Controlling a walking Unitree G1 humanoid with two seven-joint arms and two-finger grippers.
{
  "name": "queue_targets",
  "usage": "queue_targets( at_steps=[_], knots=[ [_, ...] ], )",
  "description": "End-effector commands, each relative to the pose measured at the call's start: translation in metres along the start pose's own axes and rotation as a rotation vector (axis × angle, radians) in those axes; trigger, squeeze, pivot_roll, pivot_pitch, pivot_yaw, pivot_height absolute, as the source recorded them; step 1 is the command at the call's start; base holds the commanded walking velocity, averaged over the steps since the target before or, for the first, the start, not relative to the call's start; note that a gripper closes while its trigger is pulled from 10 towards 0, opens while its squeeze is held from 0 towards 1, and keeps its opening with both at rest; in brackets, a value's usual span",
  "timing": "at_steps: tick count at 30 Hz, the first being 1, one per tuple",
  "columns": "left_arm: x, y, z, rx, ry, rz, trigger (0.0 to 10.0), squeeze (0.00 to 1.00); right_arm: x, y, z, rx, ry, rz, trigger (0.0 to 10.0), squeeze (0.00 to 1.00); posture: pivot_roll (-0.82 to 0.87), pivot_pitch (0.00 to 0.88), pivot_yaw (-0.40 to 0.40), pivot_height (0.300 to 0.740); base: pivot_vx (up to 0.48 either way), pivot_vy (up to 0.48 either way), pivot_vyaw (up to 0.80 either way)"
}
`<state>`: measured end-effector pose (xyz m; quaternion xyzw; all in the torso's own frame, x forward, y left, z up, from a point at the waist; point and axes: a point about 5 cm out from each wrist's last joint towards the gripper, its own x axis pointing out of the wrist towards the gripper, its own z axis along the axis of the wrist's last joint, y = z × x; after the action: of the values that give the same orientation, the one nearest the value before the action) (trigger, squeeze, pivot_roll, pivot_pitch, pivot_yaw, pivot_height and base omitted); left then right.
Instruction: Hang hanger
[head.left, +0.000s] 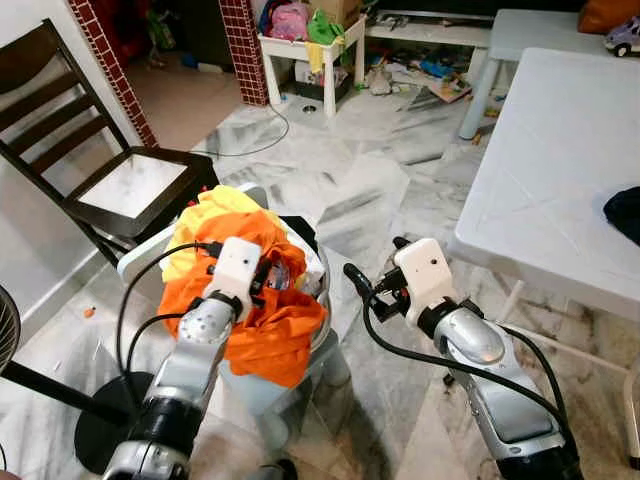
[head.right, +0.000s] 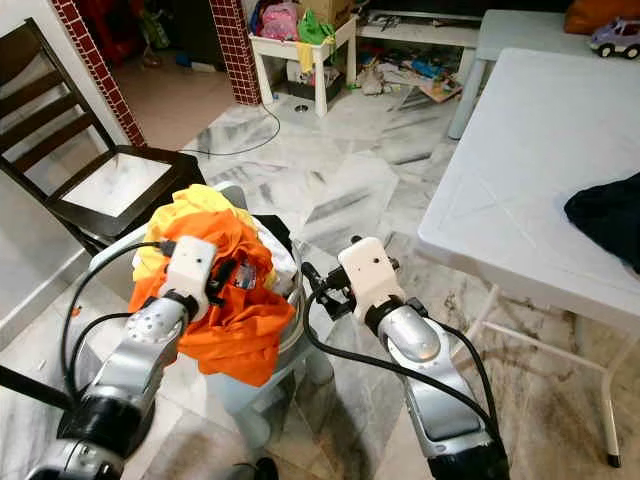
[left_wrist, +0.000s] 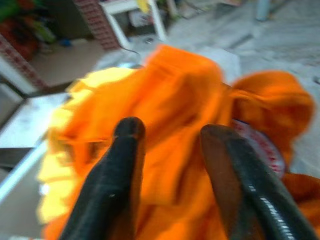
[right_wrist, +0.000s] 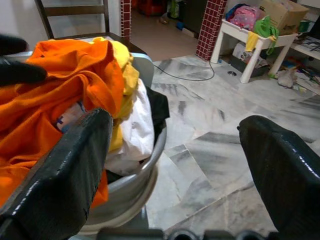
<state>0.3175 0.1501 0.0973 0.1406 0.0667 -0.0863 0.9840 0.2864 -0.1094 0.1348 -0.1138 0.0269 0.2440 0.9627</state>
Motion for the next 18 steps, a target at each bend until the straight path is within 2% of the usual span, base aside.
queue_targets(
  at_steps=[1, 6, 7, 9, 12, 13, 17, 18],
  knots=[
    [-0.006, 0.009, 0.006, 0.025, -0.019, 0.042, 10.0, 1.00, 0.000, 0.004, -0.002, 0.013, 0.009, 0.010, 10.0, 0.00, -0.06, 0.119, 0.101, 0.740, 0.000, 0.000, 0.00],
    [-0.025, 0.016, 0.000, 0.035, 0.016, 0.066, 10.0, 1.00, -0.002, 0.004, -0.004, 0.021, 0.018, 0.006, 10.0, 0.00, -0.05, 0.132, 0.097, 0.740, 0.000, 0.000, 0.00],
    [-0.033, 0.021, -0.006, 0.063, 0.037, 0.072, 10.0, 1.00, -0.003, 0.004, -0.005, 0.025, 0.024, 0.007, 10.0, 0.00, -0.04, 0.135, 0.095, 0.740, 0.000, 0.000, 0.00],
    [-0.041, 0.027, -0.015, 0.102, 0.070, 0.062, 10.0, 1.00, -0.003, 0.004, -0.006, 0.025, 0.029, 0.011, 10.0, 0.00, -0.04, 0.142, 0.093, 0.740, 0.000, 0.000, 0.00],
    [-0.045, 0.033, -0.020, 0.131, 0.101, 0.063, 10.0, 1.00, -0.003, 0.004, -0.006, 0.024, 0.029, 0.012, 10.0, 0.00, -0.04, 0.145, 0.090, 0.740, 0.000, 0.000, 0.00],
    [-0.049, 0.040, -0.025, 0.150, 0.127, 0.078, 10.0, 1.00, -0.003, 0.003, -0.006, 0.023, 0.030, 0.012, 10.0, 0.00, -0.04, 0.150, 0.090, 0.740, 0.000, 0.000, 0.00],
    [-0.053, 0.046, -0.030, 0.174, 0.157, 0.079, 10.0, 1.00, -0.004, 0.001, -0.006, 0.021, 0.033, 0.009, 10.0, 0.00, -0.04, 0.151, 0.090, 0.740, 0.000, 0.000, 0.00],
    [-0.055, 0.051, -0.036, 0.206, 0.175, 0.072, 10.0, 1.00, -0.004, 0.000, -0.007, 0.020, 0.036, 0.006, 10.0, 0.00, -0.04, 0.152, 0.088, 0.740, 0.000, 0.000, 0.00]
  ],
)
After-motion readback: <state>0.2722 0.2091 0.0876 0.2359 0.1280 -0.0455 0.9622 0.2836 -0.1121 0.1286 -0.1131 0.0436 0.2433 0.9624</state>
